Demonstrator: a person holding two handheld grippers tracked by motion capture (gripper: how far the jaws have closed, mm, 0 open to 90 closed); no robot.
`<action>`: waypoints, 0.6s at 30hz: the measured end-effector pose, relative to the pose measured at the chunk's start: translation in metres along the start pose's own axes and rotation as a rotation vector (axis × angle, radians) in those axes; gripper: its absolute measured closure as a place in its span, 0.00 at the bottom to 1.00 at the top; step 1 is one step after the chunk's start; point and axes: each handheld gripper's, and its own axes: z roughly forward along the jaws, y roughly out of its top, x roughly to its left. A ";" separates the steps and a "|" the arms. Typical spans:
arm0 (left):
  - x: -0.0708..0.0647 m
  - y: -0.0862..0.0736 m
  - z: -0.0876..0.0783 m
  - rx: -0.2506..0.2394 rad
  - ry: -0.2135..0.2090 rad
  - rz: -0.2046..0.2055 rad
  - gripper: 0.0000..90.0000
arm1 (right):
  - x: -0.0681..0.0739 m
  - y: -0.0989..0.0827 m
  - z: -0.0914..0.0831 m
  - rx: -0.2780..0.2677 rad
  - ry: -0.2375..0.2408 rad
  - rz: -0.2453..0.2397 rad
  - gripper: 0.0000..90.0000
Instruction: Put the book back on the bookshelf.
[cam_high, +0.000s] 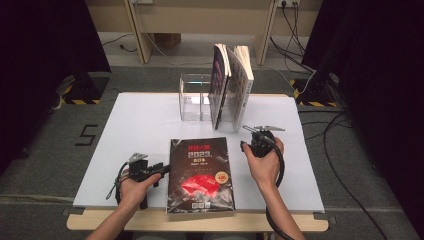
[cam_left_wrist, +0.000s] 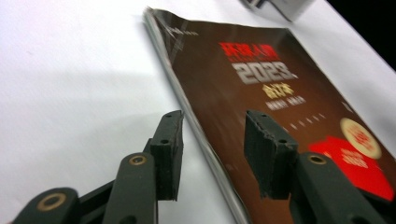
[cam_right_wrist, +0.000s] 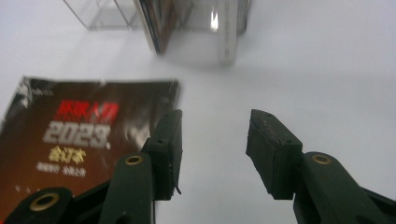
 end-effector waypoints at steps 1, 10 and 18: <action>0.001 0.002 0.003 0.005 0.007 -0.003 0.63 | -0.001 -0.007 0.003 0.018 0.002 -0.002 0.62; 0.000 0.011 0.020 0.034 0.029 -0.018 0.63 | 0.012 -0.027 0.025 0.122 0.070 -0.015 0.62; 0.000 0.013 0.023 0.040 0.037 -0.021 0.64 | 0.027 -0.029 0.045 0.187 0.099 -0.035 0.63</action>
